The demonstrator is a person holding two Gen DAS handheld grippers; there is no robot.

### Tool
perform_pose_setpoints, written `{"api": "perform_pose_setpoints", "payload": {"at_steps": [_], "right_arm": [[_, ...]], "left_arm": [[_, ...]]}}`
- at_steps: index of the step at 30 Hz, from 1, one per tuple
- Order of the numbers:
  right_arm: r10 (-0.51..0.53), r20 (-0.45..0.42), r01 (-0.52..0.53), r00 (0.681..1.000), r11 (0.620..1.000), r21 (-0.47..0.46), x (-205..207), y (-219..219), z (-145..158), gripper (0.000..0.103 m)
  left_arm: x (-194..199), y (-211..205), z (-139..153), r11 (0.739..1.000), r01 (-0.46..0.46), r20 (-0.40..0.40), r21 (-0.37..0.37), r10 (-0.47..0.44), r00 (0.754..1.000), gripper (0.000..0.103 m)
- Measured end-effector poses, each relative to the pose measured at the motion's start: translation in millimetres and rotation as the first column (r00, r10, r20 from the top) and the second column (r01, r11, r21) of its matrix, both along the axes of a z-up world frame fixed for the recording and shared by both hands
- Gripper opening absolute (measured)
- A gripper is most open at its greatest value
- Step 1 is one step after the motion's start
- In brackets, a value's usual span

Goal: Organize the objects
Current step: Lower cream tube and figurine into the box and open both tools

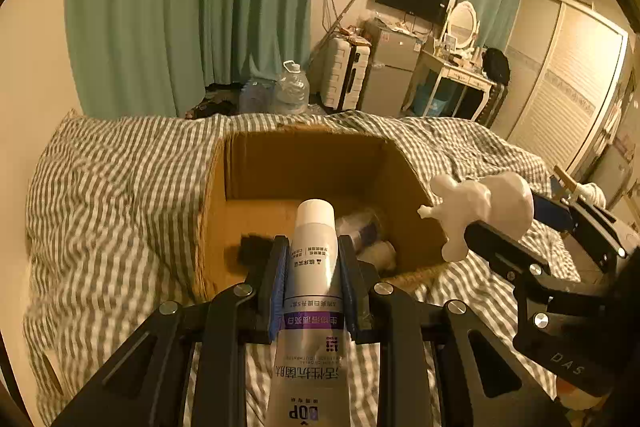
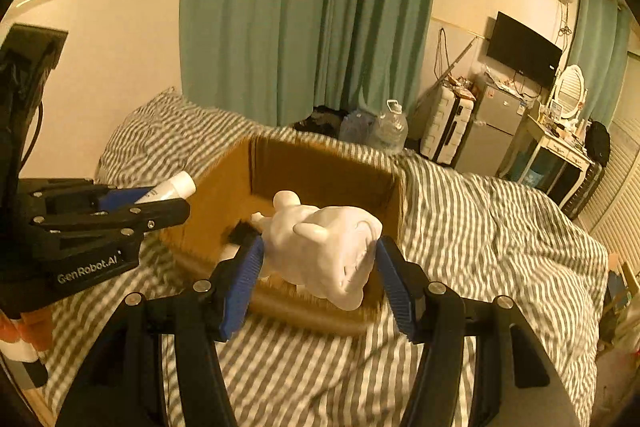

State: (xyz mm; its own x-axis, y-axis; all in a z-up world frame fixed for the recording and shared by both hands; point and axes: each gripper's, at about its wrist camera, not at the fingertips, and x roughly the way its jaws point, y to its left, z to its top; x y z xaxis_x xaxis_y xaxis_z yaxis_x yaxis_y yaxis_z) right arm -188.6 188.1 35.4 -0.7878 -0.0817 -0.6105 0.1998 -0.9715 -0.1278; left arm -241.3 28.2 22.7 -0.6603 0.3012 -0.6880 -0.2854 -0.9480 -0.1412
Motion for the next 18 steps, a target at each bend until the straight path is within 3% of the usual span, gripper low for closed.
{"api": "perform_pose_setpoints", "payload": {"at_steps": [9,18], "right_arm": [[0.015,0.035,-0.015,0.999,1.000,0.000,-94,2,-15,0.058],[0.018,0.108,-0.017,0.994,1.000,-0.008,-171,9,-60,0.058]], "left_arm": [[-77,13,-10,0.999,-0.007,0.006,-0.051,0.007,1.000,0.024],[-139,29,-59,0.991,0.016,0.081,-0.135,-0.005,0.997,0.024]]}}
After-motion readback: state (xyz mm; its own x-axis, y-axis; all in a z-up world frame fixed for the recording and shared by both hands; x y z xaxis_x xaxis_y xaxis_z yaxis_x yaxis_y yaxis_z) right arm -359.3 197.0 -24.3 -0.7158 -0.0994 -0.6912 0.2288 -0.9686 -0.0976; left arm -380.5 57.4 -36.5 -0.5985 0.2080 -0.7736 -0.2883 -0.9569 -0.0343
